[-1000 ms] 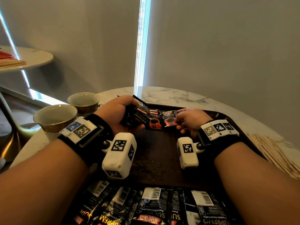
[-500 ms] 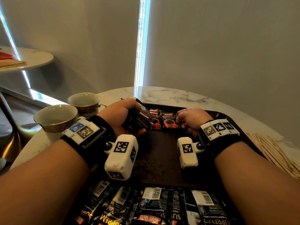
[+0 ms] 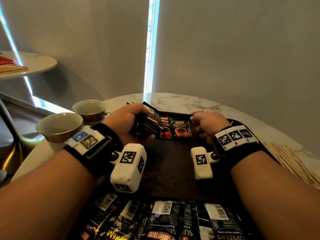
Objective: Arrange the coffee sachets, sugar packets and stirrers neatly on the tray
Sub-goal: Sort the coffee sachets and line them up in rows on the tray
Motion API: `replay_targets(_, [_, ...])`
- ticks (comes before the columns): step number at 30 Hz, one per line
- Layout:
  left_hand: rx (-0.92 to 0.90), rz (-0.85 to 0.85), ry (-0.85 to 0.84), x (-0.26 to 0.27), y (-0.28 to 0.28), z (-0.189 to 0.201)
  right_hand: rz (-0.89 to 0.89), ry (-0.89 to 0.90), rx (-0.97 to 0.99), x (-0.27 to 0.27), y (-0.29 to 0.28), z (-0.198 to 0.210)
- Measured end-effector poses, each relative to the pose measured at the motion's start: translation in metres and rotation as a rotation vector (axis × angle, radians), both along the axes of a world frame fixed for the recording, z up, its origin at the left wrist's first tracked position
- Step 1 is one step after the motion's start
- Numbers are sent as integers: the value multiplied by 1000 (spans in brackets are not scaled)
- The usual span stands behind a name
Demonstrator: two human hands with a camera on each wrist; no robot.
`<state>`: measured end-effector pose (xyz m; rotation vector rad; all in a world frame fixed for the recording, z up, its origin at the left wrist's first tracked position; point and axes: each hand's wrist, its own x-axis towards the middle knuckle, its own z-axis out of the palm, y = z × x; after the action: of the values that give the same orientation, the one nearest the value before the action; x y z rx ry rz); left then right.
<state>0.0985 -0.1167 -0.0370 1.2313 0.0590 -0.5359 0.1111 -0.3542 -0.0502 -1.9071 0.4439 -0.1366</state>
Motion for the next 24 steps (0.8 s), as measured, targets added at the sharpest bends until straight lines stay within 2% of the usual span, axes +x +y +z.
replay_targets(3, [-33,6,3,-1,1,3,46,-148,3,-4,4,11])
replay_targets(6, [-65,6,-2,-1,3,5,219,-254,15,-18,18,31])
replay_targets(8, [-87,-4,-13,-1,4,7,385,-267,32,-31,29,42])
replay_targets(11, [-114,-26,-25,-3,6,9,557,-241,-95,-47,43,51])
replay_targets(15, [-116,-45,-26,-3,8,10,551,-274,-210,-51,51,50])
replay_targets(19, [-86,-112,-22,-2,11,11,483,-305,-196,-47,50,44])
replay_targets(24, [-61,-221,-39,-1,12,15,481,-315,-181,-44,52,38])
